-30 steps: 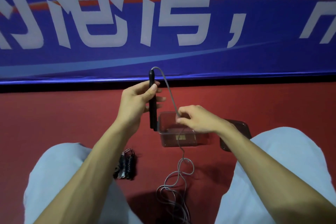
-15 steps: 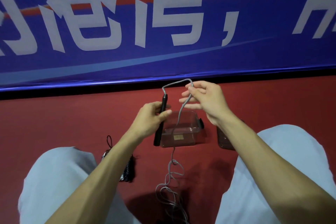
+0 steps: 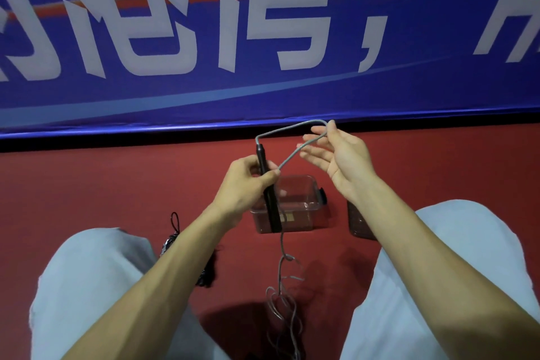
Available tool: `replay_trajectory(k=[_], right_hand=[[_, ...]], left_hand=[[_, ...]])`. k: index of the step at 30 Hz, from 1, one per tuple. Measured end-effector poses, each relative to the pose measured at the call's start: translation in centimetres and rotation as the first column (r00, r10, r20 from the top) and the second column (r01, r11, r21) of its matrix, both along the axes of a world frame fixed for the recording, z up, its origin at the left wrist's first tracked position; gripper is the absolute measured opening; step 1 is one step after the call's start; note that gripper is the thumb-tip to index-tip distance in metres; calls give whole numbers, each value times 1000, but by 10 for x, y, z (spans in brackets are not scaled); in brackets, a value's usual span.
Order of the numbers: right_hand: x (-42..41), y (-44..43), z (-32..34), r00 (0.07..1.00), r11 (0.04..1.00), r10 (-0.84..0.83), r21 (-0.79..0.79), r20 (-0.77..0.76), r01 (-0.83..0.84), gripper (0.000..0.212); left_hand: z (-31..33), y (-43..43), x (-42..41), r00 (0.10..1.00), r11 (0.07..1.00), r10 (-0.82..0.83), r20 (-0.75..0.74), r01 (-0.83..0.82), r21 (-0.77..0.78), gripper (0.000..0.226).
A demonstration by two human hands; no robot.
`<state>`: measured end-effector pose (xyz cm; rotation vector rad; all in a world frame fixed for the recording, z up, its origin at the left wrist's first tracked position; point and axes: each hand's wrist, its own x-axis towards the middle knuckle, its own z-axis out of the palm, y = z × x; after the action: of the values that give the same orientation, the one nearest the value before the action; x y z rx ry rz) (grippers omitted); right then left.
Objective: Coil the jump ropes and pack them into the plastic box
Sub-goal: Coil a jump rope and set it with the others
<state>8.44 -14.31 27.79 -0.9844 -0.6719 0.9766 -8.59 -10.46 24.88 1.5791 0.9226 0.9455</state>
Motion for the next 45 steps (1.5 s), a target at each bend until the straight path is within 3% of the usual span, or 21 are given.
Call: replay_trajectory(k=[4, 8, 10, 12, 15, 17, 19, 21, 23, 26, 29, 32, 38, 42, 45], right_hand=[[-8, 1, -5, 977, 994, 51, -109, 209, -29, 52], [-16, 5, -16, 934, 975, 143, -211, 327, -75, 30], [-19, 6, -23, 859, 940, 274, -307, 432, -145, 24], [-24, 3, -26, 716, 870, 466, -414, 520, -267, 27], [-31, -4, -29, 595, 725, 683, -499, 424, -476, 22], [-33, -5, -31, 543, 716, 697, -495, 468, -493, 13], [-33, -4, -34, 506, 783, 622, -481, 597, -395, 11], [-31, -3, -34, 555, 845, 531, -453, 640, -286, 12], [-28, -4, -28, 671, 887, 448, -388, 591, -250, 11], [-24, -5, -16, 822, 938, 329, -260, 465, -228, 8], [-18, -6, -7, 906, 966, 239, -179, 350, -186, 10], [-13, -6, -1, 957, 984, 166, -107, 237, -144, 13], [-4, -4, -1, 998, 995, 49, -87, -29, -51, 11], [-4, -2, -5, 998, 989, 0, -148, 66, 10, 11], [-7, 0, -10, 985, 975, 16, -220, 174, 23, 12]], left_hand=[[11, -3, -2, 965, 963, 106, 240, -40, -266, 9], [21, 2, -9, 871, 889, 210, 444, 18, -457, 10], [25, 3, -13, 798, 860, 269, 539, 53, -508, 8], [27, 5, -16, 733, 843, 321, 600, 67, -534, 5], [27, 11, -22, 660, 818, 388, 644, 75, -570, 6], [25, 13, -25, 622, 800, 431, 654, 72, -595, 9], [24, 14, -26, 608, 800, 448, 656, 55, -598, 10], [22, 15, -25, 630, 814, 457, 627, -12, -581, 6], [20, 15, -22, 689, 839, 446, 572, -100, -535, 4], [15, 10, -17, 857, 900, 334, 393, -166, -404, 4], [7, 4, -11, 980, 966, 169, 109, -143, -215, 5], [5, -4, -6, 994, 996, -7, -105, -3, -91, 6], [3, -19, -1, 953, 953, -285, -107, 269, -138, 8], [4, -21, 1, 966, 962, -253, -55, 245, -124, 5], [8, -23, 3, 979, 968, -158, 126, 179, -175, 4]])
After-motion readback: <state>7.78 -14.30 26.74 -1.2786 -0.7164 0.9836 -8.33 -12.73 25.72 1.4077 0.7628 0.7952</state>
